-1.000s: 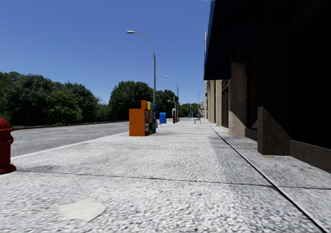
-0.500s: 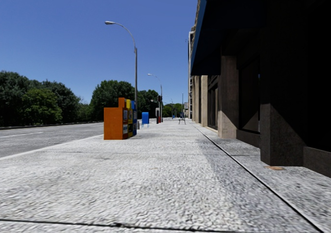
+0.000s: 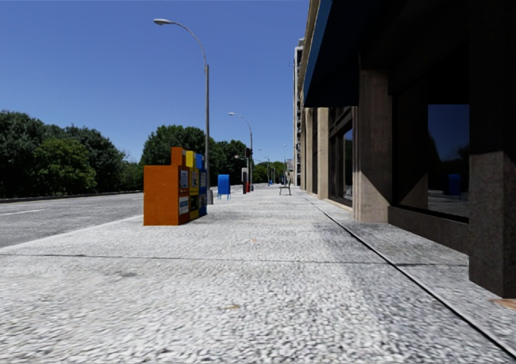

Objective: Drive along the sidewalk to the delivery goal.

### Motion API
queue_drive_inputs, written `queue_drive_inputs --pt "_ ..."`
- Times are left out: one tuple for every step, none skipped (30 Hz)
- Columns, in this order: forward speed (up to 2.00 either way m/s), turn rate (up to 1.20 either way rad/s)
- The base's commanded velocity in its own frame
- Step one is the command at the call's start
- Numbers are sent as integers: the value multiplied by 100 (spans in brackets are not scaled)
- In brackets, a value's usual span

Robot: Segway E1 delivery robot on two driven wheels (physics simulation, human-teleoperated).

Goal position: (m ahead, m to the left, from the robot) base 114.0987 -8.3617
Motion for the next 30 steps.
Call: queue_drive_inputs --pt "200 -2" --pt "200 -5" --pt "200 -5" --pt "200 -8" --pt "200 -21" --pt "200 -21" --pt "200 -26" --pt "200 -27" --pt "200 -27" --pt "200 -27" --pt "200 -21" --pt "200 -18" --pt "200 -18" --pt "200 -17" --pt "200 -17" --pt "200 -7" --pt "200 -7" --pt "200 0" --pt "200 0" --pt "200 0" --pt "200 0" --pt "200 0" --pt "200 0" --pt "200 0" --pt "200 0" --pt "200 0" --pt "200 0" --pt "200 0" --pt "200 0" --pt "200 0"
